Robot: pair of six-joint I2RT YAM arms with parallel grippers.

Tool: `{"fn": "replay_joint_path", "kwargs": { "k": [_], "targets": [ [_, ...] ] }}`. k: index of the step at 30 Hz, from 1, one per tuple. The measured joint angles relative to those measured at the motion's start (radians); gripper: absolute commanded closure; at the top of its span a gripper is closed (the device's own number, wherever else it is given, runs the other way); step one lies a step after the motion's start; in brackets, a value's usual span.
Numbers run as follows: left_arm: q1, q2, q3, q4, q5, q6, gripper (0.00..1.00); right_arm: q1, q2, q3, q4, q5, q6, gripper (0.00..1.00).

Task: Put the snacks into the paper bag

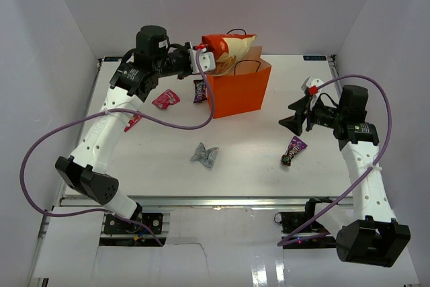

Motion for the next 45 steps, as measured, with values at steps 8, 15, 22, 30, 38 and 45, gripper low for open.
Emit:
{"fn": "replay_joint_path", "kwargs": {
  "k": [8, 15, 22, 30, 38, 45],
  "targets": [
    [0.000, 0.001, 0.000, -0.001, 0.008, 0.010, 0.81, -0.008, 0.001, -0.009, 0.022, -0.014, 0.004, 0.28],
    [-0.002, 0.006, 0.003, 0.000, 0.009, 0.016, 0.65, -0.012, 0.002, -0.029, 0.045, -0.027, 0.019, 0.28],
    [-0.014, 0.037, 0.037, 0.031, 0.008, 0.020, 0.53, -0.021, 0.002, -0.041, 0.051, -0.033, 0.021, 0.28],
    [-0.020, 0.060, 0.068, 0.085, 0.008, 0.006, 0.47, -0.023, 0.002, -0.042, 0.054, -0.037, 0.023, 0.28],
    [-0.021, 0.053, 0.038, 0.325, -0.095, -0.254, 0.18, -0.023, 0.054, -0.031, 0.021, 0.053, 0.023, 0.23],
    [-0.019, -0.341, -0.473, 0.495, -0.348, -0.895, 0.02, -0.023, 0.280, 0.017, -0.126, 0.399, 0.084, 0.18]
  ]
}}
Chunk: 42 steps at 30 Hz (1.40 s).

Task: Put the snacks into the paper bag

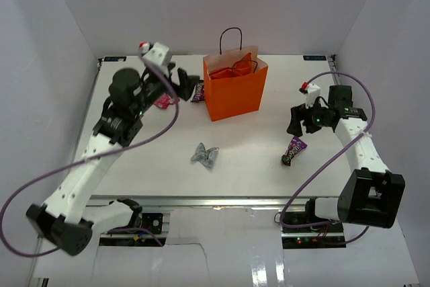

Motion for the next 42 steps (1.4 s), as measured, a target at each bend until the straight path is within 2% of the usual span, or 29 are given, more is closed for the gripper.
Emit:
{"fn": "replay_joint_path", "kwargs": {
  "k": [5, 9, 12, 17, 20, 23, 24, 27, 33, 38, 39, 42],
  "targets": [
    [-0.001, -0.372, -0.432, 0.010, -0.115, -0.464, 0.02, 0.001, 0.012, -0.077, -0.061, 0.266, 0.208, 0.17],
    [0.000, -0.521, -0.661, -0.018, -0.206, -0.751, 0.02, 0.001, 0.006, -0.132, -0.064, 0.338, 0.378, 0.19],
    [0.000, -0.568, -0.763, -0.062, -0.255, -0.897, 0.02, 0.001, 0.032, -0.156, -0.061, 0.353, 0.471, 0.21],
    [0.000, -0.597, -0.806, -0.111, -0.296, -1.048, 0.02, 0.000, 0.159, -0.156, -0.024, 0.358, 0.547, 0.25],
    [0.000, -0.599, -0.814, -0.122, -0.299, -1.120, 0.02, 0.000, 0.229, -0.156, -0.002, 0.351, 0.573, 0.32],
    [0.000, -0.593, -0.828, -0.138, -0.298, -1.176, 0.02, 0.000, 0.261, -0.151, 0.018, 0.341, 0.589, 0.48],
    [0.000, -0.589, -0.832, -0.145, -0.298, -1.197, 0.02, 0.000, 0.265, -0.151, 0.026, 0.337, 0.593, 0.56],
    [0.000, -0.576, -0.847, -0.179, -0.298, -1.268, 0.02, -0.002, 0.273, -0.152, 0.040, 0.335, 0.601, 0.70],
    [0.000, -0.536, -0.895, -0.229, -0.280, -1.410, 0.02, -0.004, 0.262, -0.152, 0.051, 0.321, 0.581, 0.85],
    [0.000, -0.480, -0.903, -0.238, -0.252, -1.476, 0.03, -0.004, 0.147, -0.107, 0.065, 0.253, 0.408, 0.89],
    [0.000, -0.467, -0.903, -0.238, -0.247, -1.483, 0.04, -0.004, 0.110, -0.073, 0.068, 0.222, 0.350, 0.92],
    [0.000, -0.417, -0.903, -0.239, -0.232, -1.498, 0.04, -0.001, 0.017, 0.068, 0.122, 0.119, 0.195, 0.92]
  ]
}}
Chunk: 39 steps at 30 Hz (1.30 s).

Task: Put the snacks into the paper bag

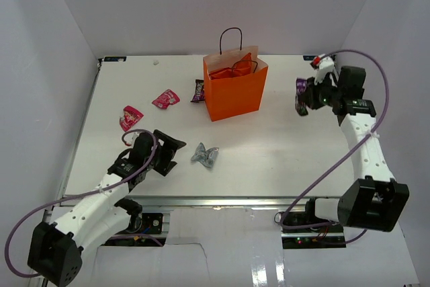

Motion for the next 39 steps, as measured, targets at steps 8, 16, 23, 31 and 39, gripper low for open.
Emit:
{"fn": "replay_joint_path", "kwargs": {
  "k": [8, 16, 23, 31, 39],
  "targets": [
    [0.000, 0.165, 0.030, -0.004, 0.062, 0.006, 0.04, 0.153, 0.111, 0.525, 0.169, -0.158, -0.233, 0.91],
    [-0.002, 0.210, 0.046, 0.003, 0.130, 0.030, 0.03, 0.293, 0.488, 0.915, 0.174, -0.237, -0.283, 0.87],
    [-0.005, 0.206, 0.043, 0.009, 0.167, 0.033, 0.04, 0.373, 0.560, 0.941, 0.147, -0.259, -0.293, 0.83],
    [-0.021, 0.226, 0.043, 0.016, 0.179, 0.032, 0.04, 0.418, 0.545, 0.890, 0.147, -0.266, -0.317, 0.71],
    [-0.060, 0.327, 0.078, 0.018, 0.180, 0.044, 0.02, 0.429, 0.528, 0.838, 0.131, -0.240, -0.344, 0.44]
  ]
}}
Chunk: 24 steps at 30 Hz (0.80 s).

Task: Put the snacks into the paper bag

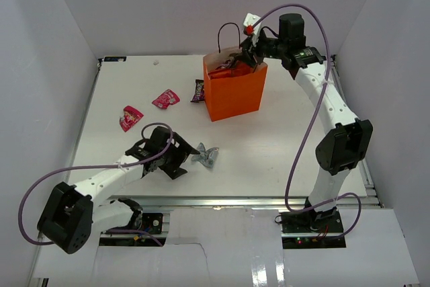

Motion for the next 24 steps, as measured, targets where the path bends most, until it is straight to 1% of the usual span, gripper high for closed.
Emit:
{"fn": "replay_joint_path", "kwargs": {
  "k": [4, 8, 10, 12, 14, 17, 19, 21, 22, 24],
  "targets": [
    [-0.025, 0.045, 0.038, -0.001, -0.003, -0.002, 0.02, -0.002, -0.029, 0.000, -0.005, 0.023, 0.005, 0.38],
    [-0.061, 0.121, 0.102, -0.012, -0.024, -0.005, 0.02, -0.031, -0.083, 0.000, -0.005, 0.025, 0.065, 0.37],
    [-0.083, 0.171, 0.151, -0.034, -0.039, -0.011, 0.02, -0.076, -0.117, -0.002, -0.004, 0.012, 0.114, 0.37],
    [-0.102, 0.237, 0.211, -0.062, -0.055, -0.017, 0.02, -0.147, -0.177, -0.048, 0.015, -0.010, 0.163, 0.37],
    [-0.117, 0.309, 0.274, -0.097, -0.069, -0.024, 0.04, -0.226, -0.256, -0.143, 0.030, -0.036, 0.192, 0.36],
    [-0.133, 0.431, 0.367, -0.156, -0.084, -0.024, 0.06, -0.336, -0.388, -0.343, 0.029, -0.070, 0.214, 0.36],
    [-0.142, 0.510, 0.424, -0.191, -0.101, -0.023, 0.07, -0.385, -0.473, -0.512, 0.028, -0.095, 0.214, 0.36],
    [-0.146, 0.565, 0.468, -0.218, -0.117, -0.022, 0.10, -0.404, -0.532, -0.642, 0.027, -0.108, 0.212, 0.36],
    [-0.148, 0.581, 0.487, -0.234, -0.118, -0.023, 0.16, -0.410, -0.563, -0.714, 0.015, -0.117, 0.211, 0.36],
    [-0.150, 0.605, 0.516, -0.249, -0.139, -0.027, 0.22, -0.417, -0.616, -0.831, -0.002, -0.130, 0.211, 0.36]
  ]
}}
